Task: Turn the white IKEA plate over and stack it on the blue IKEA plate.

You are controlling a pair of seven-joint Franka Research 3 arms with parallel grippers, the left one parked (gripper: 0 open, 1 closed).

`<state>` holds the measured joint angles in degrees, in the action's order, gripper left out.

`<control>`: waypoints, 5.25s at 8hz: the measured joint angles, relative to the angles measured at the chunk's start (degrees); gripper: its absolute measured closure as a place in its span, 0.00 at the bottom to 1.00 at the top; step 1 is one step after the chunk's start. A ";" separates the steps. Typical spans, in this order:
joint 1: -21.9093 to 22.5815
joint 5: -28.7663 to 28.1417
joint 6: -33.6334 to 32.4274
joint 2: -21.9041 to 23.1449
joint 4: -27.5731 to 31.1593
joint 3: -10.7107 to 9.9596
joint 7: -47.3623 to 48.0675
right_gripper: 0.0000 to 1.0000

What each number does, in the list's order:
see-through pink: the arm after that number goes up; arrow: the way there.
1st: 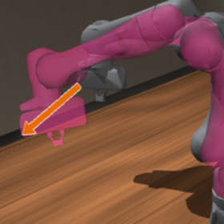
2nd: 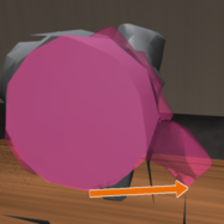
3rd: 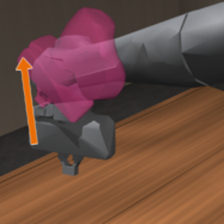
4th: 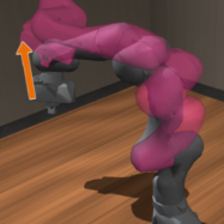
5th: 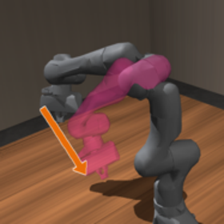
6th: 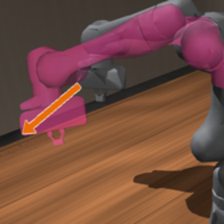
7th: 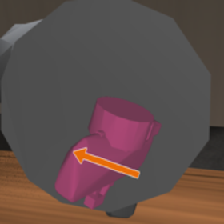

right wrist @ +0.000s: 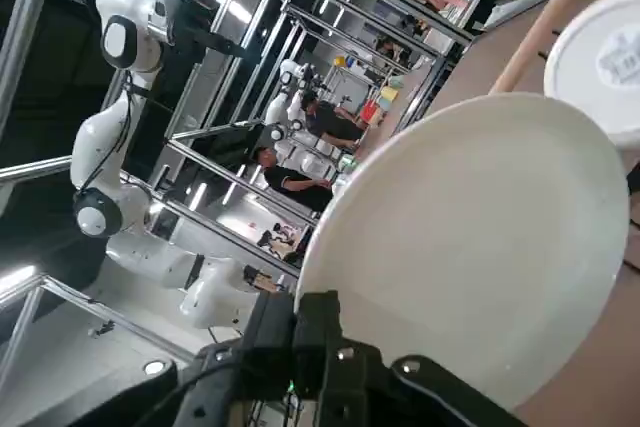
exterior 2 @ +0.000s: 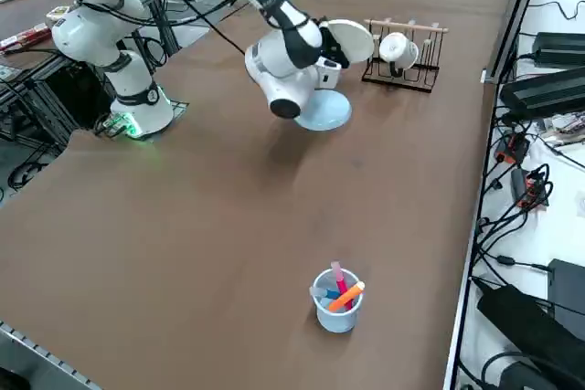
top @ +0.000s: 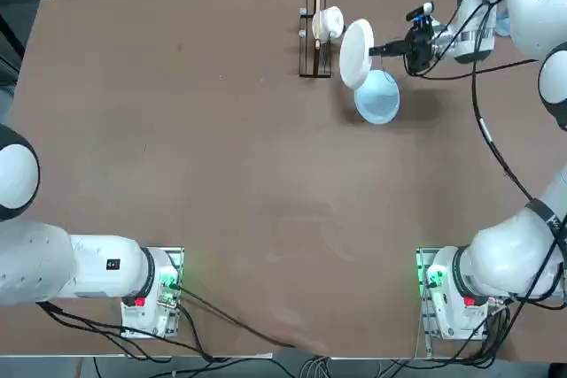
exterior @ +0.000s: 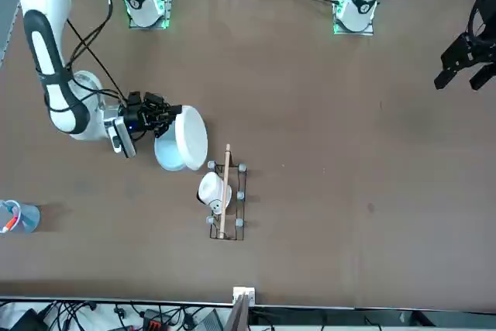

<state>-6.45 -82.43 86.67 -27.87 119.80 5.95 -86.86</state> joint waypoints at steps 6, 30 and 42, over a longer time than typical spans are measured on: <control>-2.01 -0.05 -0.90 -3.98 1.43 -0.81 -4.99 0.97; -5.80 11.03 -0.38 -9.45 -3.63 -2.89 -9.96 0.80; -12.38 34.93 -1.28 -8.90 -24.84 -8.34 -4.65 0.00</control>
<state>-18.84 -47.51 85.39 -36.76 94.96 -2.39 -91.52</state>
